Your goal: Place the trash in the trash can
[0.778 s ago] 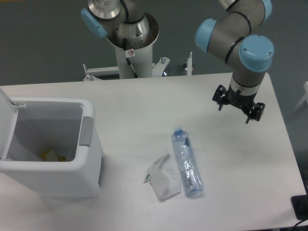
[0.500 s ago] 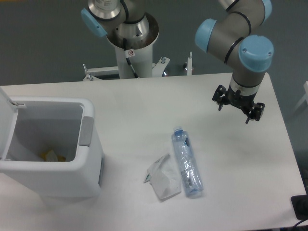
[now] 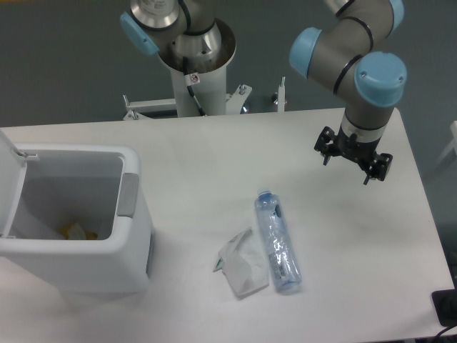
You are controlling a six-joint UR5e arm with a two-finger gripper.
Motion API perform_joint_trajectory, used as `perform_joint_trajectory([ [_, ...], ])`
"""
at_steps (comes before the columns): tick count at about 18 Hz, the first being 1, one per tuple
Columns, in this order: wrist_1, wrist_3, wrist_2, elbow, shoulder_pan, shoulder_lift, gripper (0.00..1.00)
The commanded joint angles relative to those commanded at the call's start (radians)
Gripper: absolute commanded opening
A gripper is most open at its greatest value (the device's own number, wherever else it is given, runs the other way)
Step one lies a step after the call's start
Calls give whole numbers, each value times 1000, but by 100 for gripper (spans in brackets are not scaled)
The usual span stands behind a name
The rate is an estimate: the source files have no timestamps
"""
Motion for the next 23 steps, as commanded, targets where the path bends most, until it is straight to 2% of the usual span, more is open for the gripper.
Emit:
perform_joint_trajectory([
  [3,6,-100,-40,-3,-3,-6,100],
  [4,29,-162,-61,-8,-9,-12,100],
  [6,72,-305,-63,-2,-57,-35,100],
  [8,80,-418,-64,20,-92,-52,100],
  [11,84,-610,-61,102,-158,-119,100],
  [13,84,-771,-60,207,-215,-204,100],
  [15,84,-807,-61,241,-233,-233,100],
  [20,84,-799,-63,224,-255,-248,100],
  [23,138,-792,-52,236,-268,-279,100],
])
